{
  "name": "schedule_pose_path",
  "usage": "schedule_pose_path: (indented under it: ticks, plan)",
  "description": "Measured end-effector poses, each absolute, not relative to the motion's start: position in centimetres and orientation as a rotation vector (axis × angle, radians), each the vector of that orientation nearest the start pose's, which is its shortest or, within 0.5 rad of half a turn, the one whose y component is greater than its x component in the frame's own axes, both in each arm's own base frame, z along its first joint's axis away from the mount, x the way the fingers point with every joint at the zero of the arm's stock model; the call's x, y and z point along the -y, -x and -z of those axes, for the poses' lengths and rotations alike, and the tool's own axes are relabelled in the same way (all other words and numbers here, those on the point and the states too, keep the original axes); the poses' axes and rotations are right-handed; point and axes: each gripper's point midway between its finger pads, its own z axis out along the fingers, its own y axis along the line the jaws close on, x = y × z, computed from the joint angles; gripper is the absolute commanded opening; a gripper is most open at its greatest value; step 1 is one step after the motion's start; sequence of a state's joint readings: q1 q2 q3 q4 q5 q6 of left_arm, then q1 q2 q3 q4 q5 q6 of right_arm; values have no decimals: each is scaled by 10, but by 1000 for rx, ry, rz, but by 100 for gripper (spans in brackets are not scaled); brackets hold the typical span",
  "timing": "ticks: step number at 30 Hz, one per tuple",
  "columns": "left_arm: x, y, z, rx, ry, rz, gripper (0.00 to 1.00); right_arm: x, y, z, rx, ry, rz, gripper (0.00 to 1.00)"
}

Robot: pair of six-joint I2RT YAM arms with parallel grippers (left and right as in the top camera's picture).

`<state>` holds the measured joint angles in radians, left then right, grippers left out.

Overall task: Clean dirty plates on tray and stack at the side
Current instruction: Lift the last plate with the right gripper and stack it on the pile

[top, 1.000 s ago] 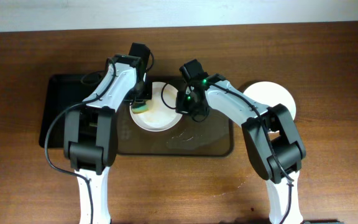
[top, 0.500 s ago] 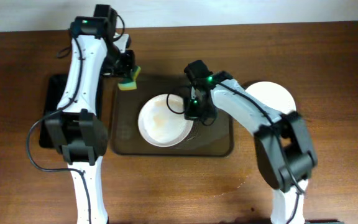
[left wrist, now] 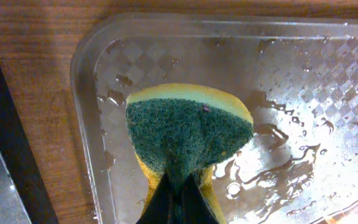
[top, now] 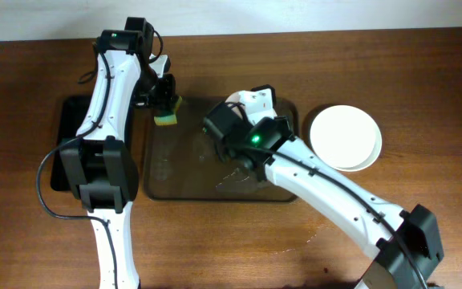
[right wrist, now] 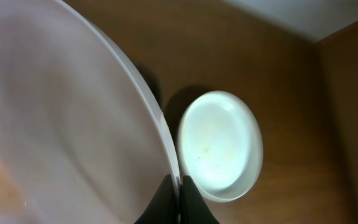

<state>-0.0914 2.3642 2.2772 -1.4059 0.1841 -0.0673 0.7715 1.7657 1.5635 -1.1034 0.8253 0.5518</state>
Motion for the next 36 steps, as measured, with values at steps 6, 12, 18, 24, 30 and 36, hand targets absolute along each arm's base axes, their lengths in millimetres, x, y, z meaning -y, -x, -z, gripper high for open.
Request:
schedule_pose_path:
  ticks: [6, 12, 18, 24, 30, 36]
  plan:
    - [75, -474, -95, -3056, -49, 292, 1, -182, -348, -245, -2051, 147, 820, 4]
    - [75, -475, -95, -3049, -50, 292, 1, -181, -345, -277, -1864, 121, 929, 4]
    - [75, -475, -95, -3049, -50, 292, 1, -180, -345, -278, -1855, 116, 933, 4]
    - [75, -475, -95, -3049, -50, 292, 1, -178, -351, -205, -2315, 111, 628, 4]
    - [75, -475, -95, -3051, -50, 291, 1, -116, -380, -155, -2734, -78, 201, 4]
    - [75, -475, -95, -3051, -50, 292, 1, 20, -395, -148, -2780, -525, 77, 4]
